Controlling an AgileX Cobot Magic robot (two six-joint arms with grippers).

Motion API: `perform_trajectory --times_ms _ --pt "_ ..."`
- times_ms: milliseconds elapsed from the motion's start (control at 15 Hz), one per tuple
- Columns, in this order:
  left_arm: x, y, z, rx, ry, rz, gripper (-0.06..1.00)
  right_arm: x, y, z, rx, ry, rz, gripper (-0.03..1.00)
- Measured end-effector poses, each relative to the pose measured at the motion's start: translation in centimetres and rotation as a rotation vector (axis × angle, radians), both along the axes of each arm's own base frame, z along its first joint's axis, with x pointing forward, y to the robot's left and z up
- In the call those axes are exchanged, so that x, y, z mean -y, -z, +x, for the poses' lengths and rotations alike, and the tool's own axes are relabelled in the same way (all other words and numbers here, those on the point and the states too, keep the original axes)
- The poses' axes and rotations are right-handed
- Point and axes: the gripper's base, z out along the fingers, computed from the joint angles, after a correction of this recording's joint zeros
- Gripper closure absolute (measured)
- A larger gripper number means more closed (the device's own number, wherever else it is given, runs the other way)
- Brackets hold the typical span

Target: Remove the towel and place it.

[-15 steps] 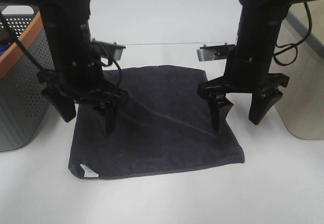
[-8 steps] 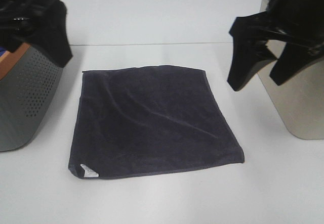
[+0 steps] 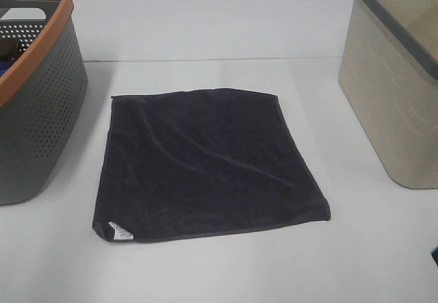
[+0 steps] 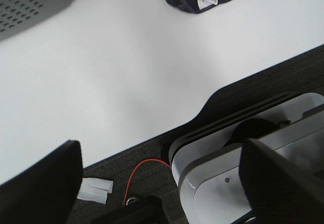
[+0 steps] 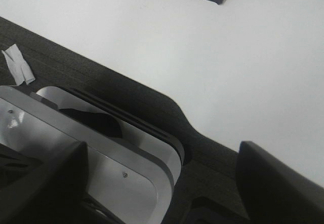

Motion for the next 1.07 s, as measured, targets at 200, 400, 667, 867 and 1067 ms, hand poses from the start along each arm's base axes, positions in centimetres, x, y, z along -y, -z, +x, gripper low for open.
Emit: perform_trajectory --times_ms 200,400,667,867,1067 --pt "-1.9 2.1 -3.2 0.113 0.068 -0.029 0.14 1.8 2.5 -3.3 0.1 0.004 0.005 0.21" --pt "-2.8 2.8 -4.8 0.25 0.169 -0.042 0.14 2.7 1.6 -5.3 0.278 0.003 0.076 0.21" --pt "-2.9 2.4 -5.5 0.312 0.233 -0.066 0.14 3.4 1.2 -7.3 0.422 -0.037 0.127 0.21" --pt "-2.9 2.4 -5.5 0.315 0.245 -0.067 0.14 3.6 1.1 -7.6 0.442 -0.043 0.134 0.21" --pt "-2.9 2.4 -5.5 0.315 0.245 -0.068 0.14 3.6 1.2 -7.6 0.443 -0.043 0.134 0.21"
